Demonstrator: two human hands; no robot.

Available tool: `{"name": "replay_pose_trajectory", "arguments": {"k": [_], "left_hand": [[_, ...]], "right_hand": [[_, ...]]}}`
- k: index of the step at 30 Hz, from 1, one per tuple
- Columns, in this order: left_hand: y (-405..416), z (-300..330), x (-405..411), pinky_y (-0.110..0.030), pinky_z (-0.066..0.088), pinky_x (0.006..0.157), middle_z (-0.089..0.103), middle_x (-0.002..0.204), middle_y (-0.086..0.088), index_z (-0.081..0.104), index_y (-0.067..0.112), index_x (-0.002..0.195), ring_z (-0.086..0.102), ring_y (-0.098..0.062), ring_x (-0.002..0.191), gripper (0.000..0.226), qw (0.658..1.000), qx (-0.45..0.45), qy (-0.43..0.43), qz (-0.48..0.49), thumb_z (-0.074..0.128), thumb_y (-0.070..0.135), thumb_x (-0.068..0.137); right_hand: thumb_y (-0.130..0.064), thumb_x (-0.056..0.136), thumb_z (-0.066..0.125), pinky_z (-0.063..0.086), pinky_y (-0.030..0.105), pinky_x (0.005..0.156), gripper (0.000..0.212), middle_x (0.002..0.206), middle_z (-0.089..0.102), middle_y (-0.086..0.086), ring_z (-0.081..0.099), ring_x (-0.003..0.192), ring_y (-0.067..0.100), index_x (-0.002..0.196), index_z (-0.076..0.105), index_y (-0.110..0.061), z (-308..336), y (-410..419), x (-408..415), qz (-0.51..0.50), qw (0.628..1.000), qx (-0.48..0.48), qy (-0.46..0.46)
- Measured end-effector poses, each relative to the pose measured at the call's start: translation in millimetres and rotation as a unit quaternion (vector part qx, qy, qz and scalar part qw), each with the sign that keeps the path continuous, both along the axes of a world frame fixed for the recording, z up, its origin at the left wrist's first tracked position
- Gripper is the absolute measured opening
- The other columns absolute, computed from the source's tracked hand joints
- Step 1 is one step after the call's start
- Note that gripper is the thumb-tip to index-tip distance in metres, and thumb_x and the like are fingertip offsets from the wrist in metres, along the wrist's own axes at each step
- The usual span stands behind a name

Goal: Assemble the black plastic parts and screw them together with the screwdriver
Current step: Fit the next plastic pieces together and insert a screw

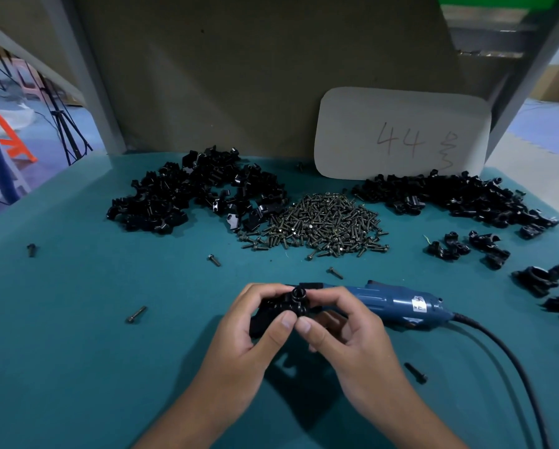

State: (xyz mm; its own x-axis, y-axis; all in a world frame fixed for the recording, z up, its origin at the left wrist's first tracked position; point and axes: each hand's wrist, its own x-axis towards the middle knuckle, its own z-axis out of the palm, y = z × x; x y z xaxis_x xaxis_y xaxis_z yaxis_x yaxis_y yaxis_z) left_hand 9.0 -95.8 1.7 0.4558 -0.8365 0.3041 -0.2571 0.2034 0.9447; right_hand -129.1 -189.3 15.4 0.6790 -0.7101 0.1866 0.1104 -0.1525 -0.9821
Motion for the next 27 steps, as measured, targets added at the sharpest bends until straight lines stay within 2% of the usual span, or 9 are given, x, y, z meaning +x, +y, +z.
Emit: {"name": "replay_pose_trajectory", "arguments": {"k": [6, 8, 10, 12, 14, 16, 20, 23, 27], "left_hand": [[0.2, -2.0, 1.4, -0.024, 0.052, 0.090, 0.072, 0.112, 0.004, 0.066, 0.040, 0.115, 0.068, -0.019, 0.109, 0.028, 1.000, 0.008, 0.011, -0.011, 0.063, 0.053, 0.090], [0.1, -2.7, 2.1, -0.030, 0.053, 0.091, 0.072, 0.113, 0.003, 0.066, 0.038, 0.116, 0.069, -0.020, 0.108, 0.030, 1.000, 0.009, 0.015, -0.014, 0.064, 0.052, 0.089], [-0.1, -3.3, 2.0, -0.038, 0.054, 0.093, 0.072, 0.114, 0.002, 0.067, 0.036, 0.116, 0.069, -0.021, 0.109, 0.032, 1.000, 0.009, 0.024, -0.015, 0.065, 0.053, 0.089], [-0.4, -4.1, 1.5, -0.043, 0.053, 0.095, 0.072, 0.115, 0.001, 0.067, 0.036, 0.117, 0.069, -0.022, 0.110, 0.034, 0.999, 0.007, 0.037, -0.016, 0.066, 0.054, 0.088], [-0.5, -3.7, 0.8, -0.039, 0.052, 0.095, 0.072, 0.117, 0.001, 0.067, 0.037, 0.118, 0.068, -0.022, 0.112, 0.037, 0.999, 0.006, 0.041, -0.015, 0.066, 0.057, 0.087], [0.0, -2.3, 0.5, -0.031, 0.052, 0.094, 0.072, 0.117, 0.002, 0.066, 0.037, 0.119, 0.068, -0.020, 0.113, 0.039, 0.999, 0.008, 0.042, -0.016, 0.066, 0.060, 0.087], [0.5, -0.5, 0.2, -0.018, 0.050, 0.091, 0.072, 0.118, 0.005, 0.065, 0.039, 0.122, 0.068, -0.014, 0.112, 0.041, 0.998, 0.008, 0.053, -0.026, 0.067, 0.062, 0.087], [0.6, 0.3, 0.0, -0.017, 0.050, 0.091, 0.072, 0.120, 0.006, 0.064, 0.041, 0.123, 0.068, -0.013, 0.113, 0.040, 0.998, 0.006, 0.058, -0.035, 0.067, 0.060, 0.087], [1.3, 0.5, -1.0, -0.022, 0.053, 0.092, 0.073, 0.118, 0.003, 0.065, 0.039, 0.120, 0.070, -0.017, 0.111, 0.036, 0.996, 0.004, 0.077, -0.044, 0.069, 0.056, 0.088]], "right_hand": [[-0.040, 0.075, 0.086, 0.054, 0.026, 0.075, 0.028, 0.088, 0.068, 0.008, 0.062, 0.079, 0.010, 0.099, 0.071, -0.036, 1.3, -2.2, -2.0, 0.006, 1.000, 0.021, -0.003], [-0.034, 0.073, 0.086, 0.053, 0.024, 0.075, 0.029, 0.082, 0.067, 0.002, 0.061, 0.078, 0.008, 0.097, 0.072, -0.034, 1.6, -2.8, -1.3, 0.004, 0.999, 0.030, -0.011], [-0.038, 0.069, 0.089, 0.053, 0.022, 0.076, 0.032, 0.082, 0.068, -0.003, 0.061, 0.079, 0.007, 0.096, 0.072, -0.034, 2.4, -3.2, -0.9, 0.001, 0.999, 0.032, -0.018], [-0.052, 0.063, 0.091, 0.054, 0.024, 0.076, 0.041, 0.084, 0.068, 0.001, 0.062, 0.080, 0.008, 0.096, 0.072, -0.034, 2.5, -3.7, -1.0, 0.004, 0.999, 0.034, -0.018], [-0.060, 0.060, 0.090, 0.053, 0.026, 0.076, 0.048, 0.082, 0.067, 0.004, 0.062, 0.079, 0.010, 0.096, 0.072, -0.033, 1.8, -4.1, -1.5, 0.009, 0.999, 0.042, -0.017], [-0.060, 0.060, 0.090, 0.052, 0.025, 0.075, 0.049, 0.079, 0.066, -0.001, 0.061, 0.078, 0.009, 0.096, 0.072, -0.033, 1.6, -4.5, -1.9, 0.013, 0.999, 0.046, -0.017], [-0.046, 0.065, 0.090, 0.052, 0.023, 0.073, 0.037, 0.078, 0.066, -0.003, 0.062, 0.078, 0.008, 0.095, 0.071, -0.034, 2.9, -4.3, -1.2, 0.019, 0.999, 0.049, -0.015], [-0.036, 0.071, 0.091, 0.053, 0.024, 0.073, 0.031, 0.078, 0.066, -0.001, 0.062, 0.078, 0.010, 0.094, 0.071, -0.032, 4.6, -4.7, -2.3, 0.020, 0.998, 0.052, -0.014], [-0.022, 0.072, 0.085, 0.053, 0.025, 0.073, 0.025, 0.079, 0.066, 0.001, 0.061, 0.078, 0.011, 0.092, 0.073, -0.030, 5.3, -6.4, -4.0, 0.032, 0.998, 0.055, -0.021]]}}
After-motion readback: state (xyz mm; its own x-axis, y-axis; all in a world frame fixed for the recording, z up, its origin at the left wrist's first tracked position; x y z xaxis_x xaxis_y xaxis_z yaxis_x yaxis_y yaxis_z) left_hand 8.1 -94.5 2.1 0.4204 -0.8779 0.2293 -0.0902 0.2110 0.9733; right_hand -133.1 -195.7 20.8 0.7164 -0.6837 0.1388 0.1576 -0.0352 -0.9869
